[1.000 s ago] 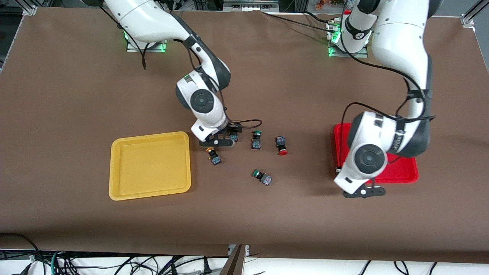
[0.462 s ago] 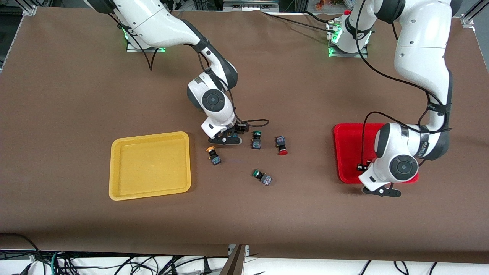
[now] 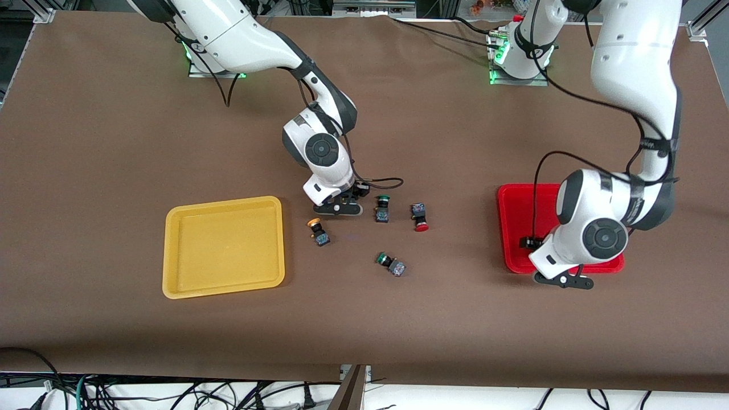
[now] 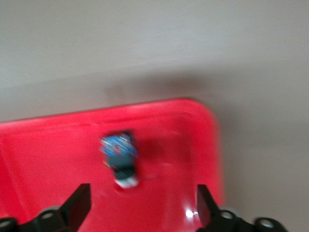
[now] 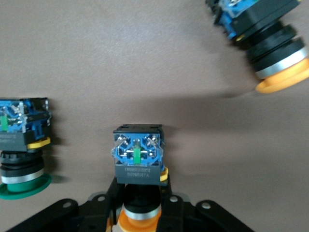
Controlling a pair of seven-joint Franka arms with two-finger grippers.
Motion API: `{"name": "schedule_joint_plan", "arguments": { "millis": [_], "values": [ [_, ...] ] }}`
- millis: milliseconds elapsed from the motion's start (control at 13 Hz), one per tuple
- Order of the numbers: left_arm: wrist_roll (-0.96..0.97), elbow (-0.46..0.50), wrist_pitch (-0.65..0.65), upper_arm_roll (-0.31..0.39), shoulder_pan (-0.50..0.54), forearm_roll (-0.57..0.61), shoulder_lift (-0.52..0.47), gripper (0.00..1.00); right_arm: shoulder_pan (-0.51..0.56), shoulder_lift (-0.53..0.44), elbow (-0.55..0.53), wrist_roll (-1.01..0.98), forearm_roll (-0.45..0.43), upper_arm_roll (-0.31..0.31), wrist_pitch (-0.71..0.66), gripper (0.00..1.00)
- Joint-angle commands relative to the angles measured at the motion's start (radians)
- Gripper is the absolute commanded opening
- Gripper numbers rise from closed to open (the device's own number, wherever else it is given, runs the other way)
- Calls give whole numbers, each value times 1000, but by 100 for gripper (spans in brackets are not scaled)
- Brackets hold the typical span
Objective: Place red and yellow buttons in trays
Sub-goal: 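Release the red button while the right gripper drops orange button in yellow tray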
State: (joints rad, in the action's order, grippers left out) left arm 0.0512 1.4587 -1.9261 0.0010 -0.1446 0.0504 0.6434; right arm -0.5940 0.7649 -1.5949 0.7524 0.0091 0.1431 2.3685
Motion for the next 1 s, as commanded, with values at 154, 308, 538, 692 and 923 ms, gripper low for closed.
{"name": "schedule_joint_plan", "arguments": {
  "millis": [154, 308, 538, 692, 923],
  "values": [
    [174, 40, -60, -104, -48, -204, -47, 100, 57, -133, 42, -238, -3, -76, -268, 0],
    [295, 75, -137, -101, -128, -195, -30, 100, 150, -147, 102, -460, -3, -77, -383, 0],
    [389, 216, -340, -102, -209, -187, -19, 100, 255, -133, 99, -681, -6, -95, -388, 2],
    [456, 297, -468, -101, -257, -172, -19, 100, 308, -101, 93, -781, -32, -97, -332, 3],
    [479, 322, -490, -101, -292, -142, -2, 100, 399, -47, 63, -921, -89, -99, -181, 11]
  ]
}}
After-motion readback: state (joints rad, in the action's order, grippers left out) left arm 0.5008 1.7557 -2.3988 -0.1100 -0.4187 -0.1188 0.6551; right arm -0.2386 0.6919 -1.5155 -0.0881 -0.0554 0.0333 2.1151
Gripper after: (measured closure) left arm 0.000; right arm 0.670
